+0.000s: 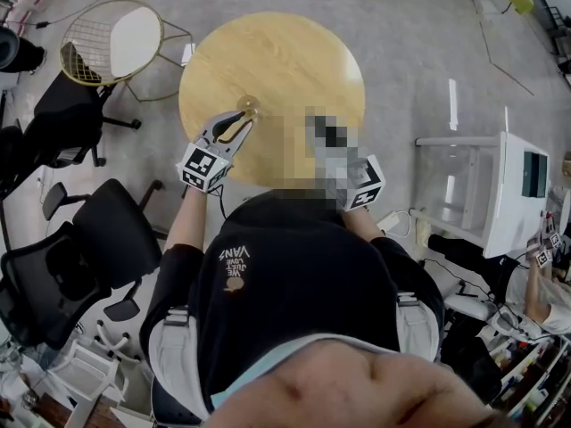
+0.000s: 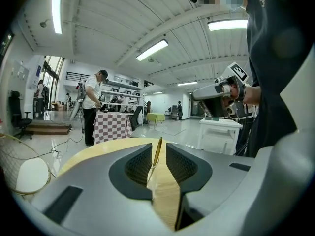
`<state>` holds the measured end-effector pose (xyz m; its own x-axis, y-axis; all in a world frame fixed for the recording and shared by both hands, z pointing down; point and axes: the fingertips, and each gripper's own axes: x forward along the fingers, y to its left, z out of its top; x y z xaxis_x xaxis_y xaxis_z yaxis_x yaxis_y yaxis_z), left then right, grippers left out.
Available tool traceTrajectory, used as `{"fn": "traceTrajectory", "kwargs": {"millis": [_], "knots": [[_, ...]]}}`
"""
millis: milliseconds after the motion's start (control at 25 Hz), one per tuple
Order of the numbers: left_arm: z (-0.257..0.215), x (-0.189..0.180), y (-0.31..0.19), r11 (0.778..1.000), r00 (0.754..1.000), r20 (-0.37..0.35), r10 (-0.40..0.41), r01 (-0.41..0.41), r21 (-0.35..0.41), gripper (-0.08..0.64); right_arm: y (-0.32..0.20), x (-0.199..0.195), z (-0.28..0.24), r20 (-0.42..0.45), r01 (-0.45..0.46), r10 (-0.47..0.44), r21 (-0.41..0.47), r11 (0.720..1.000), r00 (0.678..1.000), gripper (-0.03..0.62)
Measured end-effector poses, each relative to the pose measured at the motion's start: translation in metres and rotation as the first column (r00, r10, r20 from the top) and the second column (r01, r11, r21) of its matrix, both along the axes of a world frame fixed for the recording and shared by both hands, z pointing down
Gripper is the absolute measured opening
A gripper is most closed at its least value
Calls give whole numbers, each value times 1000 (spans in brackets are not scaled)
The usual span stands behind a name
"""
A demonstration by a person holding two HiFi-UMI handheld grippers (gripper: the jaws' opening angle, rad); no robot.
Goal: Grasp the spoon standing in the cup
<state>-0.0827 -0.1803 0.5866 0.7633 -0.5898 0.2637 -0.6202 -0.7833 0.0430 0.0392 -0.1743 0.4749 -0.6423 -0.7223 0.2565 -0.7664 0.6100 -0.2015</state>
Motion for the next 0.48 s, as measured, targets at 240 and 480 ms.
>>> {"fn": "traceTrajectory", "kwargs": {"millis": [240,480], "knots": [[5,9,-4,1000,1000,19,17,-17,0,84,0,9,0,1,-17,17,0,1000,1000,-3],[7,10,-7,1000,999,28,16,-16,5,21,0,12,0,2,-21,21,1,1000,1000,-3]]}}
